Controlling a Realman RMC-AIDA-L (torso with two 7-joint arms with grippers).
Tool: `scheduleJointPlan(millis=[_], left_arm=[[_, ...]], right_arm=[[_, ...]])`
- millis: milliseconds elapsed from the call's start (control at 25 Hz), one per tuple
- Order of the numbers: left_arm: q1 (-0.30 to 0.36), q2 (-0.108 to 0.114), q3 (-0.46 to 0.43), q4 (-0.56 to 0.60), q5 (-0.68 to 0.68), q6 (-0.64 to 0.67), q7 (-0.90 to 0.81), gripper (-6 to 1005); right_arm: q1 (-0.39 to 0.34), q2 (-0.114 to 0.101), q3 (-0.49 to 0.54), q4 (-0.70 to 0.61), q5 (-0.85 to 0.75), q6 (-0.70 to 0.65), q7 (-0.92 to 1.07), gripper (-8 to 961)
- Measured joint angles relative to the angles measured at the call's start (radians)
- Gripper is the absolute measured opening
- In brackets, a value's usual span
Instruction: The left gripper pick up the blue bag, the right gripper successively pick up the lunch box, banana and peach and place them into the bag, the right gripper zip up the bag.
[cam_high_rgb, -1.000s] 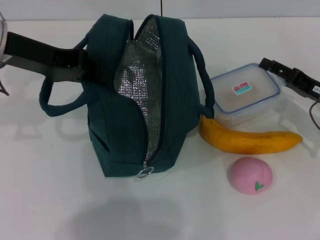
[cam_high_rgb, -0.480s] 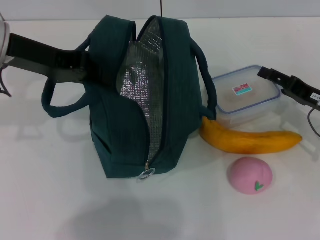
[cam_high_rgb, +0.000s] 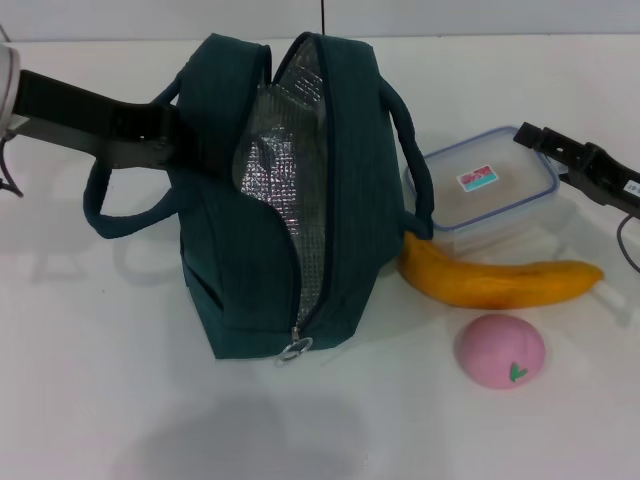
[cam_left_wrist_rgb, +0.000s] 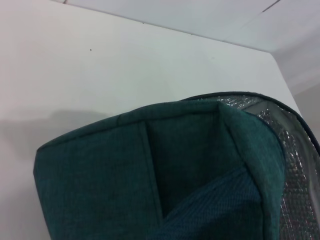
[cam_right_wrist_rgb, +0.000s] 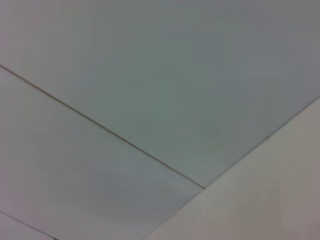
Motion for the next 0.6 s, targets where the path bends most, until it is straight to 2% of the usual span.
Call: scheduleJointPlan(millis=[440, 600], left_arm=[[-0.005, 0.001, 0.012, 0.000, 0.000, 0.000, 0.000, 33], [-0.005, 0.001, 0.013, 0.000, 0.000, 0.002, 0.000, 33]], right_arm=[[-0.006, 0.002, 0.000, 0.002, 0.017, -0.070, 0.068, 578], [-0.003, 0.004, 0.000, 0.004, 0.017, -0.068, 0.086, 439]])
